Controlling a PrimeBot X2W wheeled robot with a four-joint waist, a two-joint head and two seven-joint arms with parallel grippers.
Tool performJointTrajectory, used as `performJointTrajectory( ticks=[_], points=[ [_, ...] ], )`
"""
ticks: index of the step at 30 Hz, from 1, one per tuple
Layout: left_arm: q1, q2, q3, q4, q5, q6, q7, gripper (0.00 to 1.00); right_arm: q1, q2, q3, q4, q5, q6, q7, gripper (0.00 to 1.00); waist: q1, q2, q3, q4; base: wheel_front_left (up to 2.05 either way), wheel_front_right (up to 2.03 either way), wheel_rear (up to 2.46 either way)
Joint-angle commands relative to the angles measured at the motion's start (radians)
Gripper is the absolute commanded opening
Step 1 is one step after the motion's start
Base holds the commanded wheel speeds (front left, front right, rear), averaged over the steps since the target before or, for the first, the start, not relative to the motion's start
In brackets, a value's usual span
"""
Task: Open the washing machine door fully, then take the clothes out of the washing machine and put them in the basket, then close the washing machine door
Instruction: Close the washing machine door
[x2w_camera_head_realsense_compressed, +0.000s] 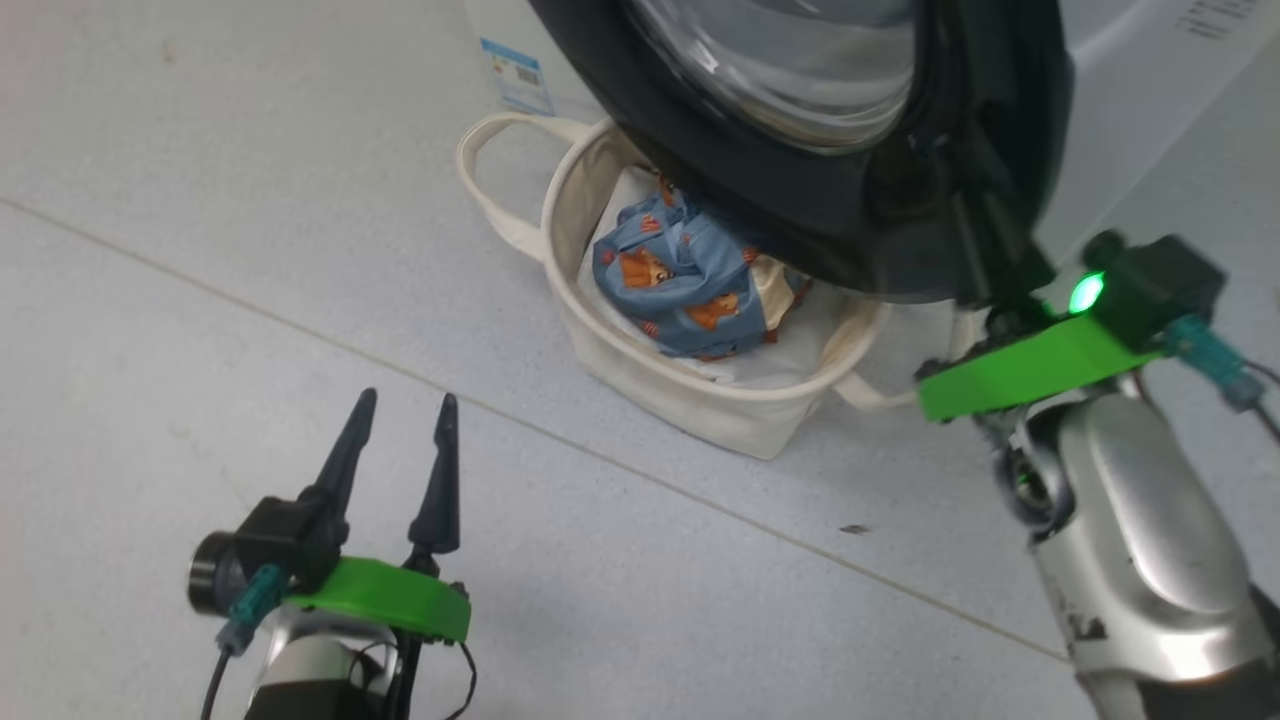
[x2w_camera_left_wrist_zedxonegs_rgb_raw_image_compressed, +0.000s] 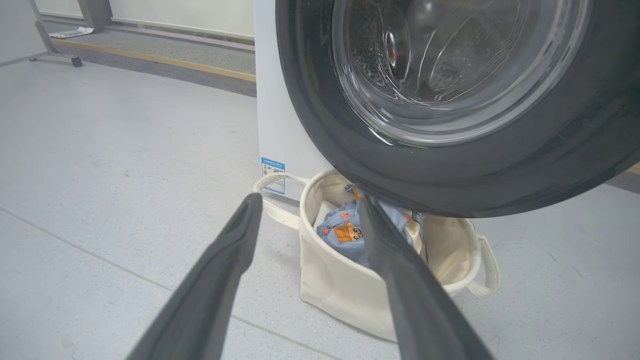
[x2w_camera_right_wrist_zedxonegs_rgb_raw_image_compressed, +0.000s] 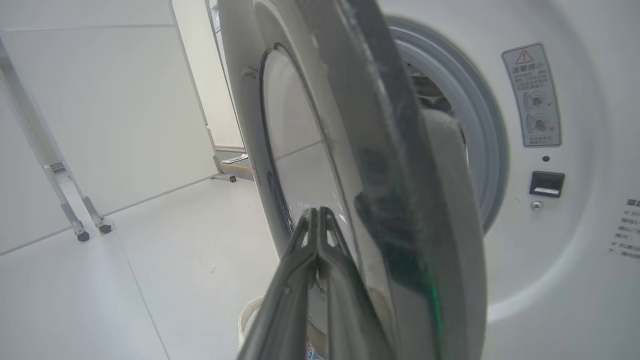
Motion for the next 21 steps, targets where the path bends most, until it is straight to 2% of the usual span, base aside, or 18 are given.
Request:
performJointTrajectory(
  ticks=[1, 13, 21],
  points=[
    [-0.025, 0.009, 0.022, -0.033, -0.004, 0.007, -0.012, 1.00, -0.031, 0.005, 0.003, -0.028, 0.009, 0.000, -0.012, 0.00, 0.0000, 0.0000, 0.014, 0.014, 0.00, 0.00, 0.00],
    [-0.058, 0.008, -0.043, -0.045, -0.036, 0.043, -0.012, 1.00, -0.119, -0.046, -0.097, -0.015, 0.030, 0.000, -0.012, 0.00, 0.0000, 0.0000, 0.085, 0.058, 0.00, 0.00, 0.00],
    [-0.081, 0.008, -0.070, -0.056, -0.042, 0.056, -0.012, 1.00, -0.213, -0.061, -0.179, 0.033, 0.099, 0.000, -0.012, 0.00, 0.0000, 0.0000, 0.137, 0.072, 0.00, 0.00, 0.00]
  ],
)
